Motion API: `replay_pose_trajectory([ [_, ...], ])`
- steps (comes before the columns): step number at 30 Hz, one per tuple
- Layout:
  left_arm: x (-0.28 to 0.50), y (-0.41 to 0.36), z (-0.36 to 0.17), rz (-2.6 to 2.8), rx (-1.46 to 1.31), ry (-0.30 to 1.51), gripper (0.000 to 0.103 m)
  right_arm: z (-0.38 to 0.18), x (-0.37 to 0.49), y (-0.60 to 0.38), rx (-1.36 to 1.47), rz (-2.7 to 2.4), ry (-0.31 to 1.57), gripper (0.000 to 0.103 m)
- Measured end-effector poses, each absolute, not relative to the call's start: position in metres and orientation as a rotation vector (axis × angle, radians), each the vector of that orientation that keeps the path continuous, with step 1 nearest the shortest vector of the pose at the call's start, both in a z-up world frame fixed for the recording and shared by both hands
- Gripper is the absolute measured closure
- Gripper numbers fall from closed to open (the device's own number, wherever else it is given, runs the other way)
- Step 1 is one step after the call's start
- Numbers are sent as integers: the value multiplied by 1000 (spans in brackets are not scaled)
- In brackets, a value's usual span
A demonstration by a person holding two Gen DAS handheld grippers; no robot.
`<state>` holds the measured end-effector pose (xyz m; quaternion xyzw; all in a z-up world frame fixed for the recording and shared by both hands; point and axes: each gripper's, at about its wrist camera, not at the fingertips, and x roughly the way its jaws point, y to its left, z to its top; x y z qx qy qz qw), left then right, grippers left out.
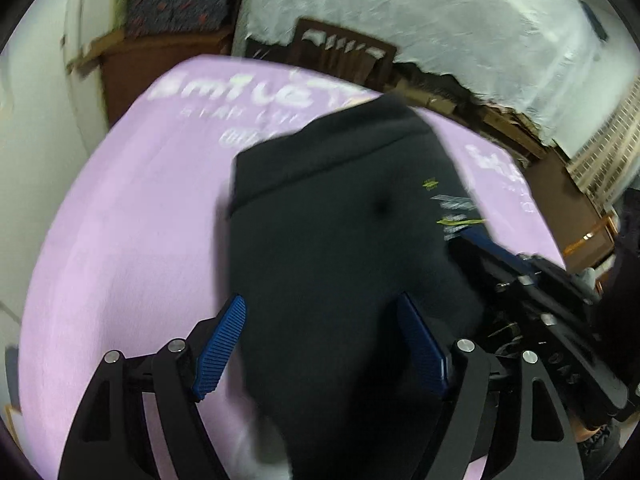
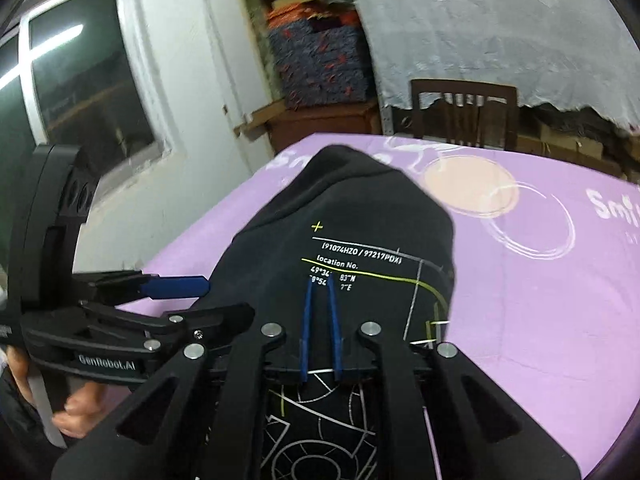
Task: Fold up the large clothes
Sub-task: 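Fold the held jacket bundle over onto itself with both grippers, then release, then grasp the folded black bundle from both sides with both grippers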
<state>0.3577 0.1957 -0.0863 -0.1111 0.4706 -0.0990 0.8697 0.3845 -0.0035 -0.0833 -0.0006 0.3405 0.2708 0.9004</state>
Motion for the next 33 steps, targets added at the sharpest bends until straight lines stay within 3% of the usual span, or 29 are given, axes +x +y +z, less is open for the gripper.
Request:
replay_pose_trajectory([
  [4, 360, 219, -108, -237, -369, 1005, 17, -94, 389, 2, -8, 574, 726, 94],
  [9, 359, 211, -108, -178, -306, 983, 9, -100, 389, -4, 0, 576, 710, 95],
  [16, 352, 219, -104, -132, -379, 985, 8, -94, 384, -9, 35, 556, 713, 93],
  [18, 342, 220, -93, -111, -374, 960, 9, -88, 375, -17, 63, 581, 708, 80],
  [20, 330, 219, -82, -87, -331, 915, 10, -79, 360, -26, 79, 624, 690, 40],
  [22, 319, 214, -71, -87, -299, 871, 10, -71, 343, -34, 58, 614, 675, 18],
  [26, 299, 200, -48, -128, -258, 778, 10, -67, 322, -59, 115, 625, 674, 12],
  [33, 298, 177, -43, -161, -179, 763, 9, -79, 348, -109, 423, 633, 787, 11],
])
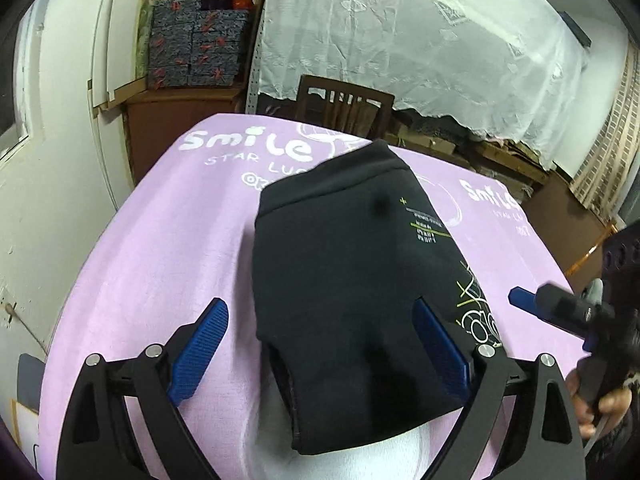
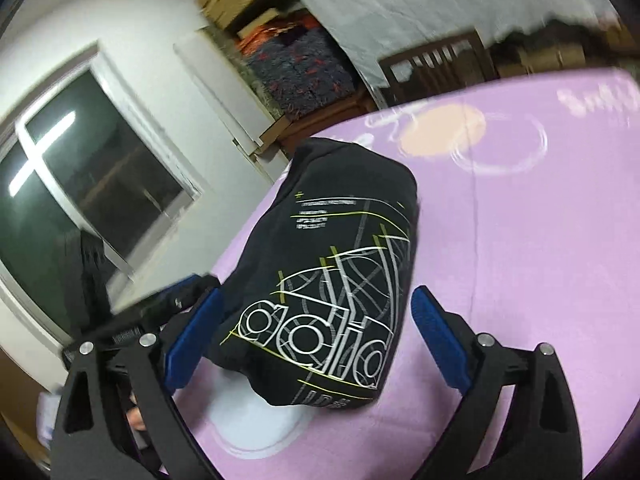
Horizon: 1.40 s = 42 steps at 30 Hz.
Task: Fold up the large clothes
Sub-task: 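Grasp the folded black bundle from both sides with both grippers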
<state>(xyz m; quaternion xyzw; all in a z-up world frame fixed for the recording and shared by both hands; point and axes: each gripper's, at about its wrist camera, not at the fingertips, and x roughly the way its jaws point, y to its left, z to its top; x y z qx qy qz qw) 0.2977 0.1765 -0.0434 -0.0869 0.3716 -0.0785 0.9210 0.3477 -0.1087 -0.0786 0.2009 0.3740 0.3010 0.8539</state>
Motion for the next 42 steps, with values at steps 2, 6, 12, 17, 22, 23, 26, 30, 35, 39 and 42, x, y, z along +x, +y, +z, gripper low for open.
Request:
replay_pose_trajectory([
  [2, 299, 177, -47, -167, -174, 774, 9, -84, 353, -120, 478, 632, 806, 10],
  [6, 300, 177, -55, -168, -157, 789, 9, -91, 357, -130, 539, 634, 825, 10],
  [12, 303, 168, -62, -169, -114, 802, 9, -96, 355, -127, 521, 630, 842, 9],
  [17, 307, 162, -65, -160, -82, 790, 5, -103, 357, -125, 518, 626, 859, 9],
  [22, 316, 167, -70, -197, -125, 806, 4, -110, 363, -121, 519, 629, 879, 8],
  [23, 318, 168, -71, -206, -133, 811, 4, -111, 364, -119, 517, 629, 882, 8],
  [26, 326, 176, -76, -267, -195, 840, 4, -115, 372, -114, 516, 633, 899, 7],
  [30, 344, 201, -92, -395, -411, 926, 3, -119, 383, -108, 528, 644, 915, 7],
  [35, 363, 226, -110, -446, -600, 996, 3, -123, 397, -96, 535, 655, 940, 6],
  [39, 370, 226, -116, -483, -633, 1029, 3, -128, 407, -88, 541, 668, 953, 5],
  [42, 372, 226, -119, -510, -653, 1030, 3, -136, 415, -85, 607, 699, 978, 5],
])
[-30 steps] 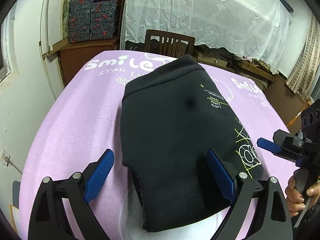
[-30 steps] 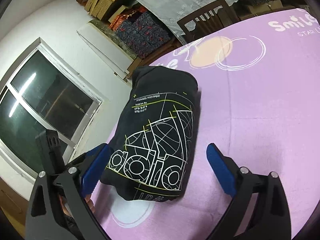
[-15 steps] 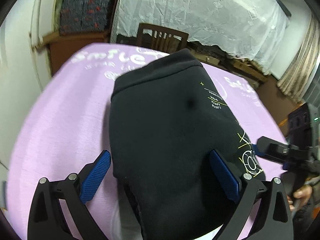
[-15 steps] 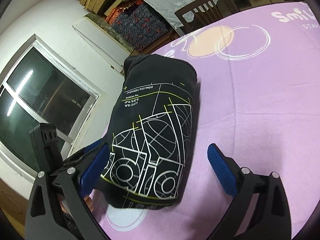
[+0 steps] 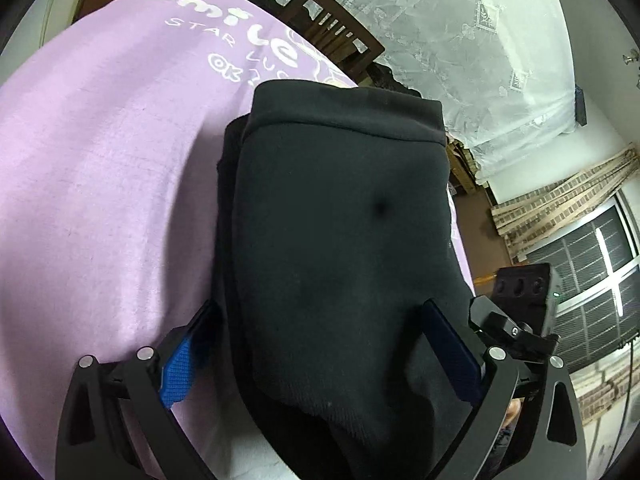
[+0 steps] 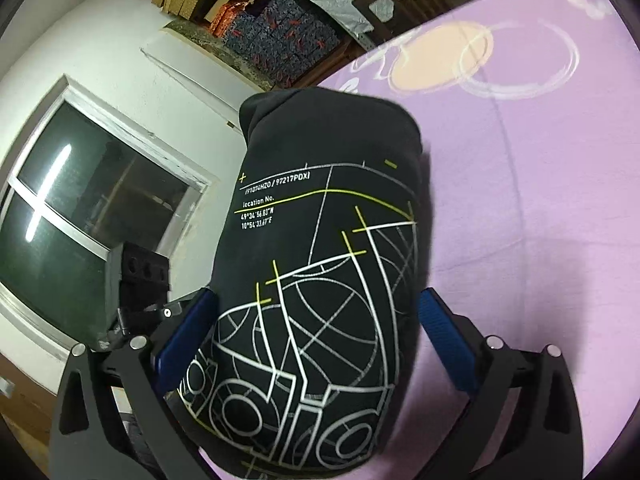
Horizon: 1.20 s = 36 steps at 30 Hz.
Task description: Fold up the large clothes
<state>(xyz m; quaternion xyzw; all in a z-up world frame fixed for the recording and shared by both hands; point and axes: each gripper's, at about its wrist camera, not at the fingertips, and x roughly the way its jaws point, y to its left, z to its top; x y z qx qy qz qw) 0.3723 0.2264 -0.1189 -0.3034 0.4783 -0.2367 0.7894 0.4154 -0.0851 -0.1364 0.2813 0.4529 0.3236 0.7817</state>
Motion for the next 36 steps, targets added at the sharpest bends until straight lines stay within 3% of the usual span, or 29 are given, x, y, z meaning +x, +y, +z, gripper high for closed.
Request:
replay_pose_trajectory([
  [12, 371, 207, -120, -609, -670, 997, 4, -144, 439, -68, 586, 761, 997, 4],
  [20, 357, 194, -111, -667, -604, 964, 4, -130, 423, -71, 601, 793, 922, 26],
  [36, 337, 188, -88, -719, -595, 889, 5, -101, 407, -81, 653, 876, 878, 30],
])
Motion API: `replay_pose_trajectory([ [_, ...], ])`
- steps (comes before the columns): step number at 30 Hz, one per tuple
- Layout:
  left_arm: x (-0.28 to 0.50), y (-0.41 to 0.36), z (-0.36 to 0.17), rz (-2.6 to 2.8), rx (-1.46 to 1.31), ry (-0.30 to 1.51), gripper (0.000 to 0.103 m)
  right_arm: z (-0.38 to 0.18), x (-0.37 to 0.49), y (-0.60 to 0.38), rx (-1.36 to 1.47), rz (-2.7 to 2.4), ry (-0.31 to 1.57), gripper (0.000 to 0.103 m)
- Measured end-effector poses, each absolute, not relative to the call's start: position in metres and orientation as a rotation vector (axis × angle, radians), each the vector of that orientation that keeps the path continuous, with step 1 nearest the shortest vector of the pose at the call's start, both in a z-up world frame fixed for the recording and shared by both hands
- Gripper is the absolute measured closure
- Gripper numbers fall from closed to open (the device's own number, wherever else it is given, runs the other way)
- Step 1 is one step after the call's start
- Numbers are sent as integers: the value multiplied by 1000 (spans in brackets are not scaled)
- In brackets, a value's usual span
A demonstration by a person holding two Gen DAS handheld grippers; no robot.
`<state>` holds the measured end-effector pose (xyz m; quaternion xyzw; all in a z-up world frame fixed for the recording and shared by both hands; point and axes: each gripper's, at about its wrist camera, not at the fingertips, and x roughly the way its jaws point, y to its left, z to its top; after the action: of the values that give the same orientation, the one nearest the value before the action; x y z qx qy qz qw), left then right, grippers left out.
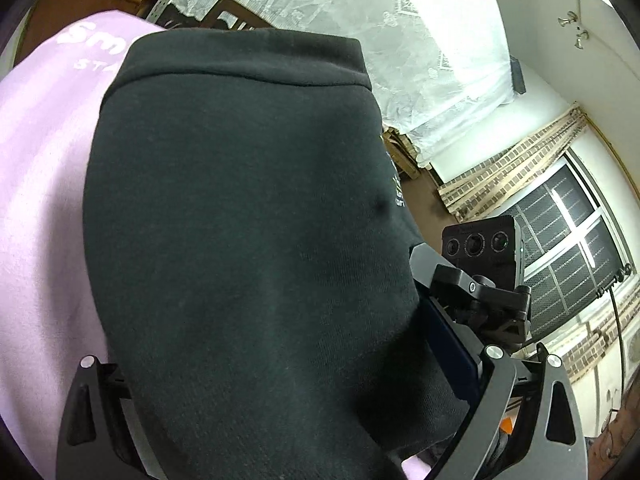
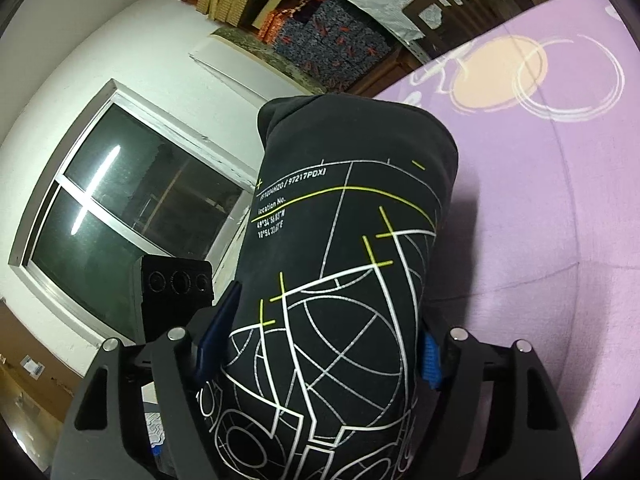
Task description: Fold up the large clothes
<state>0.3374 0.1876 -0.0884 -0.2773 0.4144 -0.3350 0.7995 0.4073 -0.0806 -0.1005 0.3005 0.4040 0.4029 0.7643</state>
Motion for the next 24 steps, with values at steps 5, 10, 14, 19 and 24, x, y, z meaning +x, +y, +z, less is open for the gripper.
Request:
replay_pose_trajectory([
  [5, 314, 193, -62, -707, -566, 835, 5, -78, 391, -81, 664, 913, 836, 30],
  [10, 264, 204, -23, -666, -547, 774, 5, -44, 355, -69, 669, 976, 800, 30],
  [14, 211, 214, 15, -627, -512, 711, 4, -10, 321, -54, 656, 1047, 760, 30],
  [19, 143, 230, 44, -564, -463, 664, 4, 28, 269, -32, 636, 1140, 719, 30],
  [24, 88, 253, 42, -502, -465, 671, 4, 37, 220, -1, 618, 1215, 749, 30],
])
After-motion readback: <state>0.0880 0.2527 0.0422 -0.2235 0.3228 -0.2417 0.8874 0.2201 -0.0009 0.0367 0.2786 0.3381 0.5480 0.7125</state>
